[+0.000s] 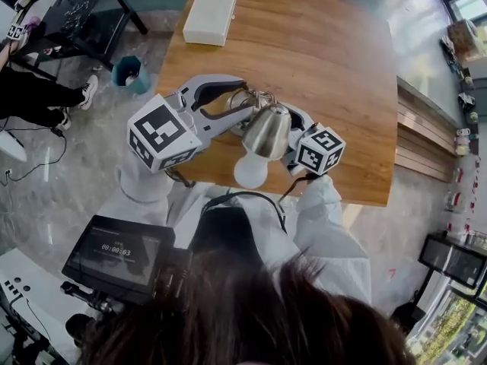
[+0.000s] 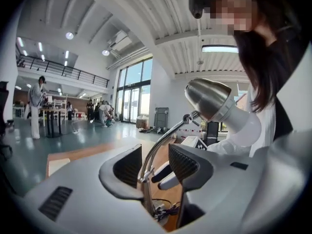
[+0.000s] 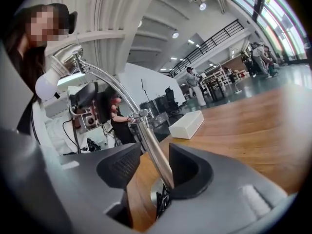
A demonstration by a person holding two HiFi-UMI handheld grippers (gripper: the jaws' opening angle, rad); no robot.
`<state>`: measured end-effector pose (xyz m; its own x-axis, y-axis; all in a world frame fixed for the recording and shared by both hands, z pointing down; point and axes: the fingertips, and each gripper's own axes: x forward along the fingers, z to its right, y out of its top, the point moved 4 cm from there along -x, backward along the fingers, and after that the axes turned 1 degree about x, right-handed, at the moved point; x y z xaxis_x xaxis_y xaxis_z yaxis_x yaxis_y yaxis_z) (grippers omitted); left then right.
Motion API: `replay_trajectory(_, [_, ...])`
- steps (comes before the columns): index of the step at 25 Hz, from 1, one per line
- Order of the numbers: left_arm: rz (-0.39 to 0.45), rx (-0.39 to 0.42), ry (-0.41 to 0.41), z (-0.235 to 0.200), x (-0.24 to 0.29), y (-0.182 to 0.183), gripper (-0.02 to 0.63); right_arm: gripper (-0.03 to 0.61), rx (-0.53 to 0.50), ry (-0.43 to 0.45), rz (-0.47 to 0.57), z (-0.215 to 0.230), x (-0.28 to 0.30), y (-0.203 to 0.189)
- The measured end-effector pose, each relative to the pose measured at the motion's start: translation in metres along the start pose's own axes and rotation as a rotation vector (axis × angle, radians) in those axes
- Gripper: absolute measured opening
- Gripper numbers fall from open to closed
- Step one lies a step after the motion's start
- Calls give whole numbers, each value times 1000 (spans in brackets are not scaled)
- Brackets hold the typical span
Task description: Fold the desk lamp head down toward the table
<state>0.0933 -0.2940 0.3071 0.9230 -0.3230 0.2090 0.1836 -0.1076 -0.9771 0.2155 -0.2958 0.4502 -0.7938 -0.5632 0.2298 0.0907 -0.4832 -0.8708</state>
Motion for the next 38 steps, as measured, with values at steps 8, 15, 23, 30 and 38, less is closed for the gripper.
replay_trajectory(8, [18,231,-22,8,12,16,153,152,-13,46,-6,-3,21,3])
replay_trajectory(15, [19,295,-80,21,23,17,86,115,-37,71,5,-5,20,6])
replay_trajectory(23, [3,289,-97,23,22,17,83,114,-3,69,-9,-4,19,6])
replay_trajectory(30, [-87,401,-139,43,17,1,108,114,11,82,-14,1,20,6])
replay_trajectory(38, [-93,456,-83,52,12,-13,112,117,15,101,-30,3,24,6])
